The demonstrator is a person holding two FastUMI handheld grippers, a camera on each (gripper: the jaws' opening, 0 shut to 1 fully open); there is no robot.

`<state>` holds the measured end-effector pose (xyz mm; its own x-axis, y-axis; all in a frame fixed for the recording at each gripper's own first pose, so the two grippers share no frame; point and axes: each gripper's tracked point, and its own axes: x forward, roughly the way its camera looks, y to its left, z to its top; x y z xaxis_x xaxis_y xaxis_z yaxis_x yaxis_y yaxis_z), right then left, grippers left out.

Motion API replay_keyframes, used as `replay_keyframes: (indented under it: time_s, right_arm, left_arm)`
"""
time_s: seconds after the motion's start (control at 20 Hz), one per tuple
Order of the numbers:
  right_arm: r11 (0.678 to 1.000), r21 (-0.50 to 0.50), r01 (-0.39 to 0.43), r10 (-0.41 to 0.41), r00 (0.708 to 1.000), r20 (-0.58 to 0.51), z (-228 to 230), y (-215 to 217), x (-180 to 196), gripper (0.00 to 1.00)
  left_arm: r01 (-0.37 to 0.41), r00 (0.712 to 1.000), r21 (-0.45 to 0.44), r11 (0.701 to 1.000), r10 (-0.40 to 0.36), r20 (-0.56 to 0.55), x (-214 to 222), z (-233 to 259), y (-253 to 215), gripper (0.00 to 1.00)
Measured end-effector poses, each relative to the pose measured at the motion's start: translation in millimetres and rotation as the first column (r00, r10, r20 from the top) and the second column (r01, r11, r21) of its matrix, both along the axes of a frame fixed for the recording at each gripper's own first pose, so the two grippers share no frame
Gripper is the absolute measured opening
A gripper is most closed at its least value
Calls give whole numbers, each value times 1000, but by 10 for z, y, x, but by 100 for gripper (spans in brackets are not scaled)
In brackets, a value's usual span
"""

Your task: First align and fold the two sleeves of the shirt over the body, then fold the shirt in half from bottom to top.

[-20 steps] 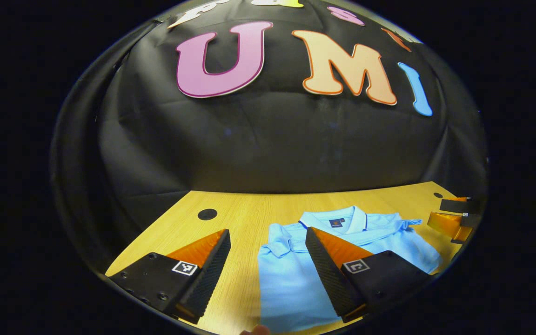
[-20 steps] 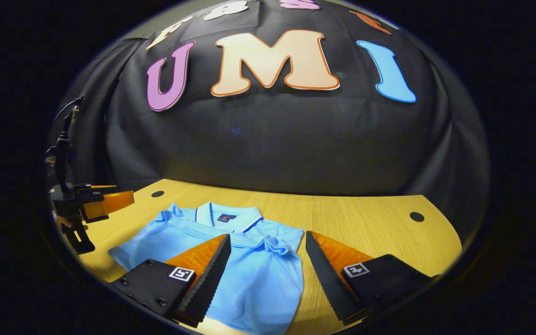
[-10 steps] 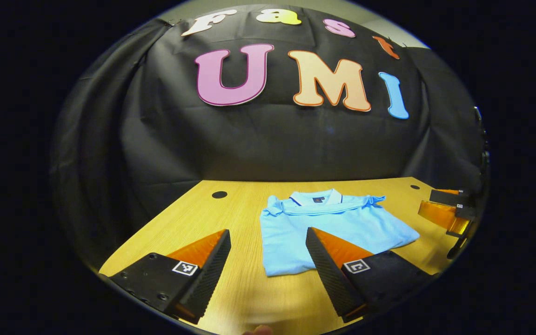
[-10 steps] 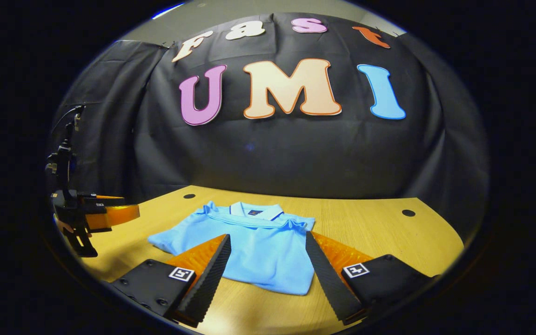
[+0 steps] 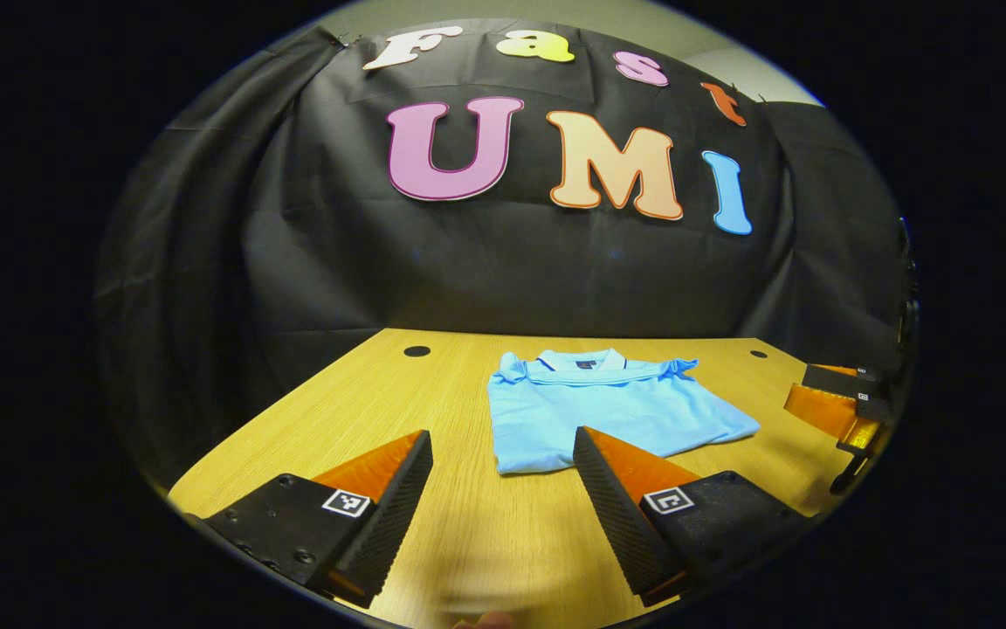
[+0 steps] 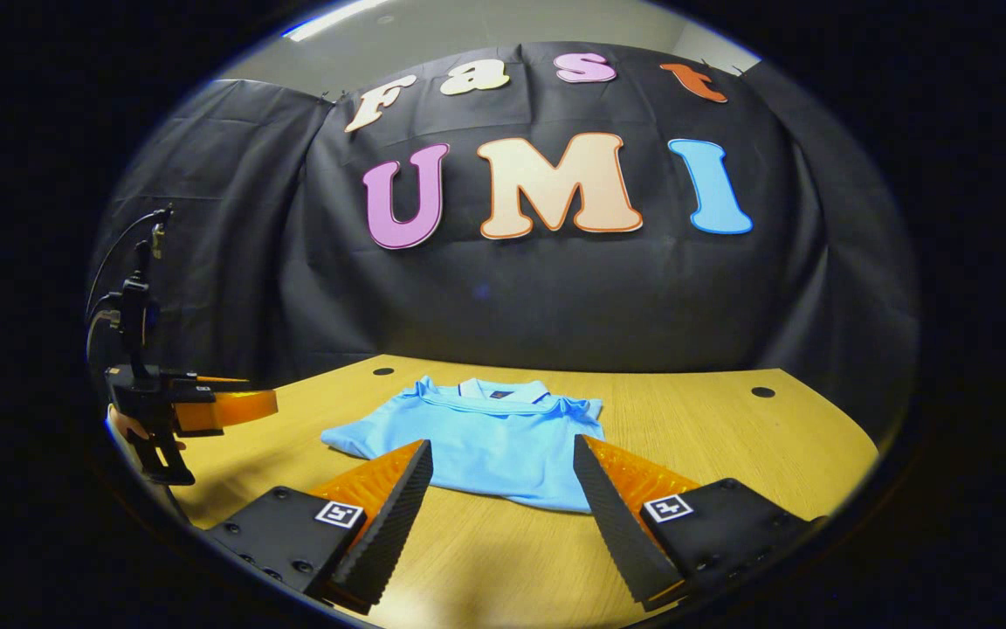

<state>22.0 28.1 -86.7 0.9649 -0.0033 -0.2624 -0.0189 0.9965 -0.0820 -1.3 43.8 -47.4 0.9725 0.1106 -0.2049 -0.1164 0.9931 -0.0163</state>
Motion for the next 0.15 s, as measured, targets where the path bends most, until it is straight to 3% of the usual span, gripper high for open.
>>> replay_keyframes:
  time_s: [0.15]
  right_arm:
    - [1000,-4,24,-24,1000,-6,-49,-92,-67,99]
  left_arm:
    - [6,1000,24,1000,-6,19,-31,77,-29,97]
